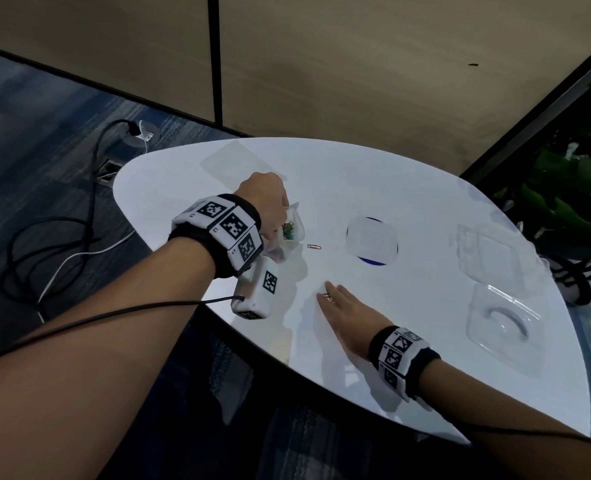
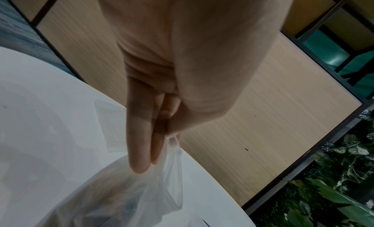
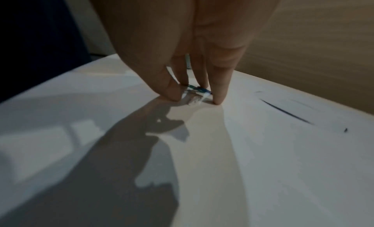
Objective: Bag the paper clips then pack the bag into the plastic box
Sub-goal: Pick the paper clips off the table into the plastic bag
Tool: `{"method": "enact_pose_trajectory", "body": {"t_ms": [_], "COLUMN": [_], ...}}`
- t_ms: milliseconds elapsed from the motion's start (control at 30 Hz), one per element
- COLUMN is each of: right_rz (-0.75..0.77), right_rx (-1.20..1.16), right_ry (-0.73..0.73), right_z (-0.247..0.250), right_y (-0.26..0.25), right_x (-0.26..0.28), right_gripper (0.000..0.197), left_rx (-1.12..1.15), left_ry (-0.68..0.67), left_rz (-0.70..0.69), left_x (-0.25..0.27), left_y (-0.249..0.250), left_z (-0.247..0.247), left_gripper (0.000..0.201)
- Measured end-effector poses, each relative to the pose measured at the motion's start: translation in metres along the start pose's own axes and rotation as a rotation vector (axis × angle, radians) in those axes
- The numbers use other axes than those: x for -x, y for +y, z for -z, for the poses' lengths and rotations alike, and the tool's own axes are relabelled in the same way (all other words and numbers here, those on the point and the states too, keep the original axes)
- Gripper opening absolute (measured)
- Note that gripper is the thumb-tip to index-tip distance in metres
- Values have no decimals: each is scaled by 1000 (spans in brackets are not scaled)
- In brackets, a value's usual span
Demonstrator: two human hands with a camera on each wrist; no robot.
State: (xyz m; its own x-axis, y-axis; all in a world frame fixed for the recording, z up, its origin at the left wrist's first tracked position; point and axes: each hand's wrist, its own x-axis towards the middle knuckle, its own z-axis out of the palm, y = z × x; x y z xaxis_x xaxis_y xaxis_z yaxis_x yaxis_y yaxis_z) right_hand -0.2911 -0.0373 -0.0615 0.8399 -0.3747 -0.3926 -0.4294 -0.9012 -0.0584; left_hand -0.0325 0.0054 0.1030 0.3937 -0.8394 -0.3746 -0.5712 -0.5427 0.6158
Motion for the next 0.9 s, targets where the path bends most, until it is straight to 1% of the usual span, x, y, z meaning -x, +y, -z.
{"method": "enact_pose_trajectory", "body": {"t_ms": [33, 100, 133, 167, 233, 300, 433, 533, 633, 733, 767, 800, 867, 900], "right_rz": [77, 244, 313, 348, 321, 305, 304, 247, 213, 244, 234, 210, 152, 123], "right_rx": [46, 197, 238, 233, 157, 109, 129, 149, 147, 141, 137, 124, 102, 100], "right_ry": [21, 121, 164, 208, 266, 298, 309, 275, 285, 317, 318, 321, 338, 315], "right_z": [-1, -1, 0, 0, -1, -3, -2, -4, -8, -13, -11, -9, -6, -4], "right_y": [4, 11, 14, 17, 21, 21, 22, 23, 21, 24, 25, 25, 25, 24], "right_x": [3, 9, 12, 15, 17, 15, 8, 3, 2, 8, 12, 14, 13, 11], "right_gripper": [73, 66, 63, 59, 52, 43, 33, 22, 12, 21, 20, 16, 18, 19], "left_rx": [2, -1, -4, -5, -2, -4, -8, 2, 9, 9, 11, 11, 8, 6], "left_ry": [-1, -1, -1, -6, -16, -13, 2, 7, 7, 6, 6, 5, 8, 9], "left_rz": [0, -6, -7, -6, 2, 2, -3, 1, 3, 6, 7, 6, 3, 2], "left_x": [0, 1, 0, 0, 0, 0, -1, 0, 0, 0, 0, 0, 0, 0], "left_y": [0, 0, 0, 0, -1, -1, 0, 0, 0, 0, 0, 0, 1, 1], "left_z": [0, 0, 0, 1, 1, 1, 0, 0, -1, 0, 0, 0, 0, 0], "left_gripper": [33, 32, 32, 33, 35, 32, 31, 32, 31, 31, 31, 31, 31, 31]}}
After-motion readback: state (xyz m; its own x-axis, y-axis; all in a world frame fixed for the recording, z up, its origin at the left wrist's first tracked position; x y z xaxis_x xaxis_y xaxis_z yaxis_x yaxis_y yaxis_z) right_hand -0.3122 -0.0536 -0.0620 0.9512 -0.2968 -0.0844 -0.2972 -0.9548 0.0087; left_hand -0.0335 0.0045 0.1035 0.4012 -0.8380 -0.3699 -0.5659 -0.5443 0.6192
